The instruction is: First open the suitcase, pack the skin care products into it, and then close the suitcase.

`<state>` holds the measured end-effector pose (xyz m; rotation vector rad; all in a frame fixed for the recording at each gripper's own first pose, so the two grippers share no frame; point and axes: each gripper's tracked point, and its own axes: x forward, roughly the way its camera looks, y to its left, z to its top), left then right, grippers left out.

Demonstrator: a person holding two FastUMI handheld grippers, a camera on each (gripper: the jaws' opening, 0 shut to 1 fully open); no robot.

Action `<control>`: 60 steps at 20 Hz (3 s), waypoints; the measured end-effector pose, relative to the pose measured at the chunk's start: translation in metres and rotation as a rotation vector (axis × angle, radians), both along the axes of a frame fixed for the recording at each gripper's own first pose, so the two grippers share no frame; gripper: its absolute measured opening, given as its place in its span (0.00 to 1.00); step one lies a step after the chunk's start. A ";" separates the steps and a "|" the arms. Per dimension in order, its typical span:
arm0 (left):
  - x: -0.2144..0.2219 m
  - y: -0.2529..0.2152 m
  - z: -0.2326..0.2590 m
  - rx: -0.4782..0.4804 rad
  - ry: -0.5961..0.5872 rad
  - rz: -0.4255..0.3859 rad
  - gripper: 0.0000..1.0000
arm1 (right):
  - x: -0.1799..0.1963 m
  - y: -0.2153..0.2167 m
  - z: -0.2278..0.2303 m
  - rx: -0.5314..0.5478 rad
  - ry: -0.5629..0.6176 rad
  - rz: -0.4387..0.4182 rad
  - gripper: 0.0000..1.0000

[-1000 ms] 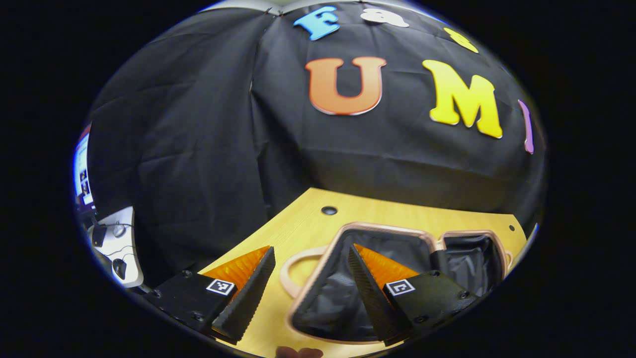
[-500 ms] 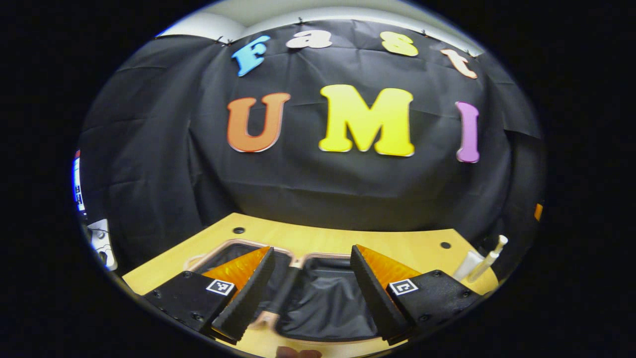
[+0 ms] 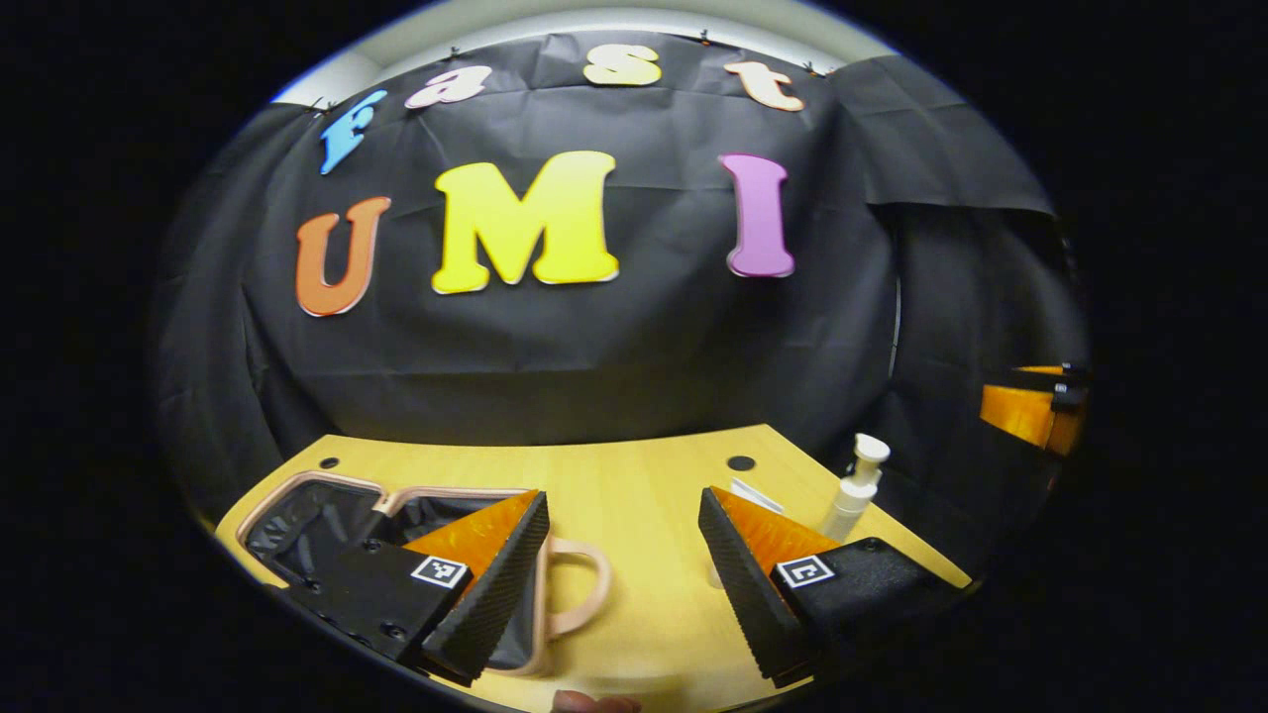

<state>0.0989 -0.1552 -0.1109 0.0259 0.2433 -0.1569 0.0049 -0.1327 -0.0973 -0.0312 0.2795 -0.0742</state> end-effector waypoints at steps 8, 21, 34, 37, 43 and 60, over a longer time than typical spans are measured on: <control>0.015 -0.078 -0.100 -0.028 0.167 -0.067 0.98 | -0.021 -0.033 -0.025 -0.039 0.082 -0.014 0.80; 0.060 -0.079 -0.177 -0.075 0.336 0.018 0.79 | -0.020 -0.055 -0.040 -0.027 0.128 -0.032 0.80; 0.045 -0.073 -0.144 -0.095 0.321 -0.062 0.45 | -0.009 -0.013 -0.090 0.018 0.203 0.104 0.80; 0.029 -0.069 -0.117 -0.098 0.304 -0.102 0.44 | 0.002 0.009 -0.121 0.060 0.245 0.157 0.80; -0.019 -0.038 -0.053 -0.099 0.268 -0.101 0.44 | 0.055 0.040 -0.171 0.130 0.296 0.194 0.80; -0.077 0.159 -0.025 -0.130 0.381 0.166 0.43 | 0.112 0.061 -0.217 0.123 0.378 0.154 0.51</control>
